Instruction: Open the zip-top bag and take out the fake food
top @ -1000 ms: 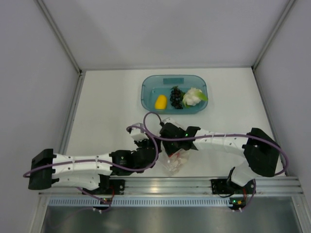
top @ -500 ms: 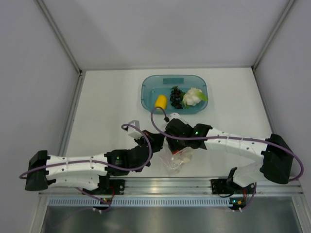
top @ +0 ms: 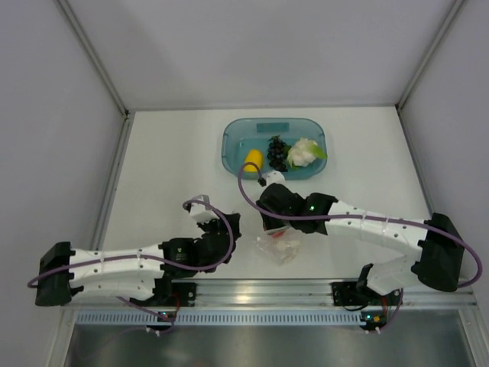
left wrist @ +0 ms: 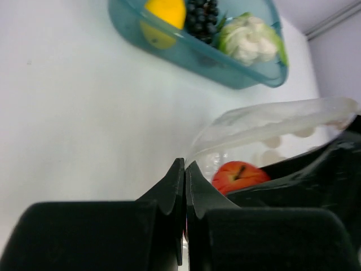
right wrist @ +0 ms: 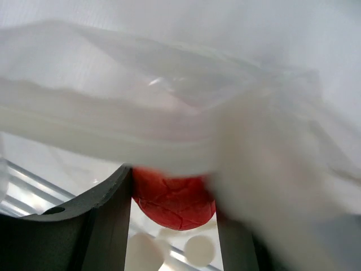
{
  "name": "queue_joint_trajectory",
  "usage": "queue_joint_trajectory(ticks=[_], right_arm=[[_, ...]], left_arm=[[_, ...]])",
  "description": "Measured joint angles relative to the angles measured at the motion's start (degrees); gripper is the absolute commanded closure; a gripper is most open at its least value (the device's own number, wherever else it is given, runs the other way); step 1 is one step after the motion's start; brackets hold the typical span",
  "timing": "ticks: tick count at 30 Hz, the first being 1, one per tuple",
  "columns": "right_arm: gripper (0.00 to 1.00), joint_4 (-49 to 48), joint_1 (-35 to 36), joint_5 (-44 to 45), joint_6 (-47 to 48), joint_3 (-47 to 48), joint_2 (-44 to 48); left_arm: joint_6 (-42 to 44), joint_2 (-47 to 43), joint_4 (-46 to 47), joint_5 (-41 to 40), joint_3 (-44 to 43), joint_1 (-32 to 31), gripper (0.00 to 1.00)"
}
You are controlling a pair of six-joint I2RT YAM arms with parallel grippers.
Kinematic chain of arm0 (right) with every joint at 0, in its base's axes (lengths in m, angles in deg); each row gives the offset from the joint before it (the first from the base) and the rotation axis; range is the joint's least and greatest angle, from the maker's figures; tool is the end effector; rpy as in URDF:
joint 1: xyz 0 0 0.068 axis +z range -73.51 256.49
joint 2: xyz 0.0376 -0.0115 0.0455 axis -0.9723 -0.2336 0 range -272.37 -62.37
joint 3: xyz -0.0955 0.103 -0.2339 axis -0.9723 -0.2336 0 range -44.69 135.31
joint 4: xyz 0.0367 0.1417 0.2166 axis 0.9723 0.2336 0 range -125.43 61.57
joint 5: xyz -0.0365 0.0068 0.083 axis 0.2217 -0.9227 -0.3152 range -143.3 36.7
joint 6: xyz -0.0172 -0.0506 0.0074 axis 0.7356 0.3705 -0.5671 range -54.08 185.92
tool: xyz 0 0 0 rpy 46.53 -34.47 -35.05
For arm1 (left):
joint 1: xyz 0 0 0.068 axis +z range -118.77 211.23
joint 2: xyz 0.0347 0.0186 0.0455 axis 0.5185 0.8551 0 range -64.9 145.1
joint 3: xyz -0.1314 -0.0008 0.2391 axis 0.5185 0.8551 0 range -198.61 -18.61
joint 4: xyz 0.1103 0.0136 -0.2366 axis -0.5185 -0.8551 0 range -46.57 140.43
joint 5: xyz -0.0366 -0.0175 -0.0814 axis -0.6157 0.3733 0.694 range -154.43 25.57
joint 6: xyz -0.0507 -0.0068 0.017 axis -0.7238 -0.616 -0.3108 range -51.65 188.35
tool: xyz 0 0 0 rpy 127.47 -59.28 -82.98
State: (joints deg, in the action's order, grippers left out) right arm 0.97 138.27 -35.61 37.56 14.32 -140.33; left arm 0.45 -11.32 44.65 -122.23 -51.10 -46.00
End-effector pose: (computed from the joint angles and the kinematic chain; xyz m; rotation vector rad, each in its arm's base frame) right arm 0.1408 0.2393 0.2601 -0.6002 2.4191 0.2760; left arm 0.0728 -0.1849 0.2518 -0.4571 1.8239 -0.7491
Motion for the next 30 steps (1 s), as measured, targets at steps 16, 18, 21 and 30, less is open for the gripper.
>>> queue_joint_trajectory(ticks=[16, 18, 21, 30], right_arm=[[0.77, -14.5, 0.3, -12.6, 1.7, -3.5, 7.7], [0.77, -16.2, 0.3, -13.0, 1.9, -3.6, 9.5], [0.78, -18.4, 0.3, -13.0, 2.8, -4.1, 12.0], [0.79, -30.2, 0.3, -10.9, 2.8, -12.4, 17.9]], left_arm=[[1.8, 2.8, -6.6, -2.7, 0.1, 0.3, 1.0], [1.8, 2.9, -5.9, -2.2, -1.0, 0.3, 1.0], [1.8, 2.8, -4.6, -1.6, -2.2, 0.2, 1.0], [1.8, 1.3, -3.4, -0.1, -2.7, 0.2, 1.0]])
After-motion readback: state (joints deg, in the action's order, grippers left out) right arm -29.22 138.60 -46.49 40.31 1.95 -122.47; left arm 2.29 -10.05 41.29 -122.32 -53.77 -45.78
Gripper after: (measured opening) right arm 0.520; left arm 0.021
